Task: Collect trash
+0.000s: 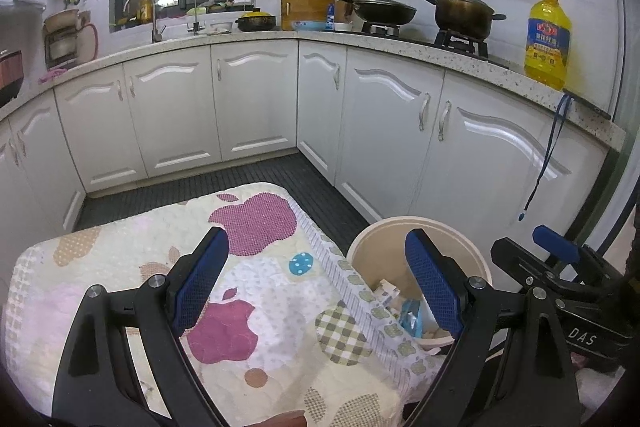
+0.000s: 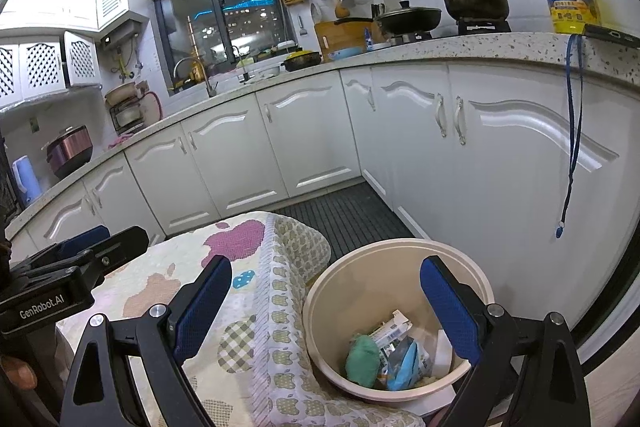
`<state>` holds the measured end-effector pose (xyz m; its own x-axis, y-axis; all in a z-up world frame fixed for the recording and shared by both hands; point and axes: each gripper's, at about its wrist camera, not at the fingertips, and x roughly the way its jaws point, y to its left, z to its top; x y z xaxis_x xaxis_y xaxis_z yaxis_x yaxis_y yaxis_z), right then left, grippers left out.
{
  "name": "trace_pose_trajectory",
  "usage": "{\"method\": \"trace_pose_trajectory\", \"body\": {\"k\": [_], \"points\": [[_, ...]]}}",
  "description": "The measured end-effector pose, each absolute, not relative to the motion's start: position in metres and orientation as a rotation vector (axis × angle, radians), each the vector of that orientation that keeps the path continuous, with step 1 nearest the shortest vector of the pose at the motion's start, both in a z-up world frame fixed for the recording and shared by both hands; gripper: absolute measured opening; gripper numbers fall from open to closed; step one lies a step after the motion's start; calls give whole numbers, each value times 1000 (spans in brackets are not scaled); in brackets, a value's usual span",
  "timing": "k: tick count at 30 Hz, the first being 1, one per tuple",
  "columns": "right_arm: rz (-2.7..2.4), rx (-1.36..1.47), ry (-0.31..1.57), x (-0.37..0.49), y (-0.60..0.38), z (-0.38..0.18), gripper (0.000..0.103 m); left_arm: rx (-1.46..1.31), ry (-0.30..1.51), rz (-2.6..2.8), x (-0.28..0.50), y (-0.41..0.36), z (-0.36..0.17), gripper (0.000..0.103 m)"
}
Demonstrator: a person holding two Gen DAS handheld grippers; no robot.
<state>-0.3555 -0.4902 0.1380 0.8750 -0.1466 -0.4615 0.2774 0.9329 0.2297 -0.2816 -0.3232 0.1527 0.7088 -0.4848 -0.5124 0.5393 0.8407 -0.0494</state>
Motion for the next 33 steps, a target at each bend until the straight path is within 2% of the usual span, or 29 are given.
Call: {"method": "trace_pose_trajectory", "body": {"k": [33], "points": [[-223, 294, 468, -354, -491, 134, 94, 124, 531, -599, -286, -328, 152, 90]]}}
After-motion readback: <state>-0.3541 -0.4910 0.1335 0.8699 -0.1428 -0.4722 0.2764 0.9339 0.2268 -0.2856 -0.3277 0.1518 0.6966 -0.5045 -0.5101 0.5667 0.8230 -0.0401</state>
